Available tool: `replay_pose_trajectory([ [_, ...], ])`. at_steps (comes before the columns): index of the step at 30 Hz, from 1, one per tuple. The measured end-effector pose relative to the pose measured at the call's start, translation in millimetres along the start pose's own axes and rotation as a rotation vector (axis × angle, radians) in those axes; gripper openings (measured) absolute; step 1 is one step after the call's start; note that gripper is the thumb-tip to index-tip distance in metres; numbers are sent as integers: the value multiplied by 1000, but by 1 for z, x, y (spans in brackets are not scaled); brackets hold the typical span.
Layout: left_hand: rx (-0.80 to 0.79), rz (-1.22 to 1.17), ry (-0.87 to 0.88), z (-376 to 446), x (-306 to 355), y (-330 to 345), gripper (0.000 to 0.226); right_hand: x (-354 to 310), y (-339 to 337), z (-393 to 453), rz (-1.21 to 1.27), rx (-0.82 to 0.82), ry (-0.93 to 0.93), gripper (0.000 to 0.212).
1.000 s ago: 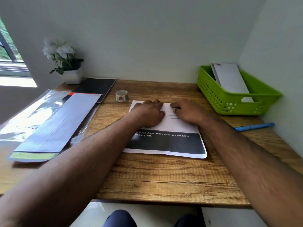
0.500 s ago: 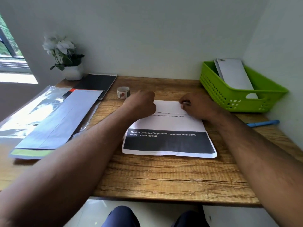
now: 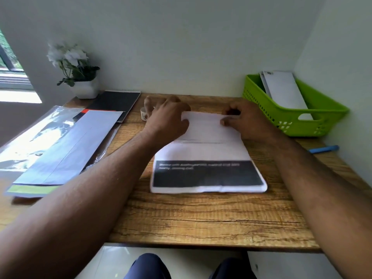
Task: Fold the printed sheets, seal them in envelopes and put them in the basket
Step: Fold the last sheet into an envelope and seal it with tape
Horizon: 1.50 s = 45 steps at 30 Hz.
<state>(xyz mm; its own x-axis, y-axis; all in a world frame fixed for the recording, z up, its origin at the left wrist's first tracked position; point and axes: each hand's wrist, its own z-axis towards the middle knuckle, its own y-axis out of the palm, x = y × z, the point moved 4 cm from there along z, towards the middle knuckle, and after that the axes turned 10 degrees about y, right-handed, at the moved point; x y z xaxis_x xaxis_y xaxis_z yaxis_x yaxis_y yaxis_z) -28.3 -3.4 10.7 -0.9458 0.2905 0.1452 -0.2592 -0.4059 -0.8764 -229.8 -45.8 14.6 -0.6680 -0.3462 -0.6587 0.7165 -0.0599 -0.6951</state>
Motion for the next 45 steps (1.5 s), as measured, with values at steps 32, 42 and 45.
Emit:
replay_pose_trajectory([
  [32,-581,-11,57,0,22,54,57,11,59,-4,-549,-458,-7,52],
  [42,-701,14,-17,1,19,43,58,15,36,-5,-496,-408,110,47],
  [45,-695,33,-46,-6,4,34,57,21,29,-5,-468,-384,150,47],
])
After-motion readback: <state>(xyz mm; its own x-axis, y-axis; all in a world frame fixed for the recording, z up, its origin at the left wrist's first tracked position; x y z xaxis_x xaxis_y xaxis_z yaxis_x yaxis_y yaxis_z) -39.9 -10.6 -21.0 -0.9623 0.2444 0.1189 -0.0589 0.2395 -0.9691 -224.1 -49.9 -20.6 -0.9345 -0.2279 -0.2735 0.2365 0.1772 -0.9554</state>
